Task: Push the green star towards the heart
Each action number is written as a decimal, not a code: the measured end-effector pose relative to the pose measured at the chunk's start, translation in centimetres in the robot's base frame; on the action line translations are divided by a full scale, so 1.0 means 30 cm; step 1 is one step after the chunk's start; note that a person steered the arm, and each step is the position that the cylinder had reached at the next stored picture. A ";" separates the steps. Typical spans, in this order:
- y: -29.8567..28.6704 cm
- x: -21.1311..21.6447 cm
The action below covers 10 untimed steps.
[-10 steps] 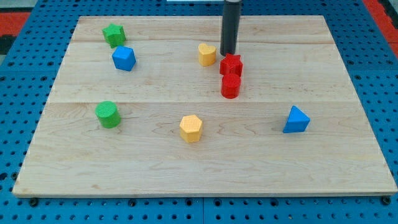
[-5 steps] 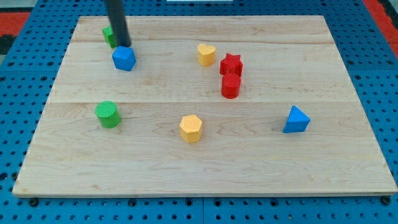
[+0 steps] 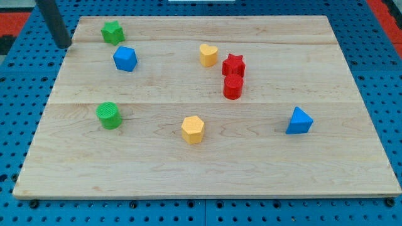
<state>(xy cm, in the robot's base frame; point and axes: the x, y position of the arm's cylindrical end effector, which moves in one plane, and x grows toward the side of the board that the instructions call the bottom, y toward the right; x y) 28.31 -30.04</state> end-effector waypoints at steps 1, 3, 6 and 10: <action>-0.003 -0.039; 0.128 -0.077; 0.142 -0.124; 0.998 0.070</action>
